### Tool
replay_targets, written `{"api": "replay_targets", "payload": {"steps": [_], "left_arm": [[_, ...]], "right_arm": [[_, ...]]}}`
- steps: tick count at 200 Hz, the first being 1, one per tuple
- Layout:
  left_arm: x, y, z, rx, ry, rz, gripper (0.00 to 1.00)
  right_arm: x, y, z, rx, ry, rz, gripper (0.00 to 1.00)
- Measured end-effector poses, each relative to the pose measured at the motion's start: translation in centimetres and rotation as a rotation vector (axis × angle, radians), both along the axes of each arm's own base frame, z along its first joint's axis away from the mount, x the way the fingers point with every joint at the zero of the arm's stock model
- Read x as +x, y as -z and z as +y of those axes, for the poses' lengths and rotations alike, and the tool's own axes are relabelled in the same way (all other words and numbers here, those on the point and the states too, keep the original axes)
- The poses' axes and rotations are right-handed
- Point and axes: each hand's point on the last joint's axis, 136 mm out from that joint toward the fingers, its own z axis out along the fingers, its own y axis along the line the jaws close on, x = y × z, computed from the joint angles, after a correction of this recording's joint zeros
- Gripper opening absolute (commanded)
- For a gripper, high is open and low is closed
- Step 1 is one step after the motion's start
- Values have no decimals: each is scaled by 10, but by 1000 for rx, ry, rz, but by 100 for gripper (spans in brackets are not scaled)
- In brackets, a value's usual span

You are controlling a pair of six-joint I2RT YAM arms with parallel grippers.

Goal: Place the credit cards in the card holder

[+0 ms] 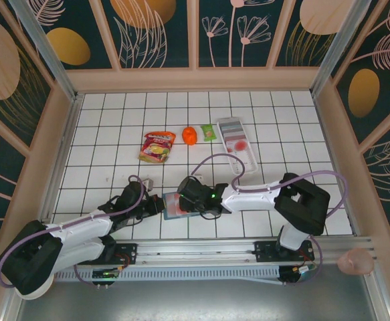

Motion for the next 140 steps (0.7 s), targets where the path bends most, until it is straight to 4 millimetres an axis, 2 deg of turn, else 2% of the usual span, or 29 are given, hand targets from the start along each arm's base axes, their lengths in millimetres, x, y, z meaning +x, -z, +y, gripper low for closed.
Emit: {"api": "replay_targets", "payload": {"steps": [77,140], "left_arm": [[-1,1,0,-2,-3,2,0],[-1,1,1,-6,-5,-1,0]], "right_arm": [[-1,2,11,6,-15,14,39],[-2,-1,30,15,-39,11,39]]}}
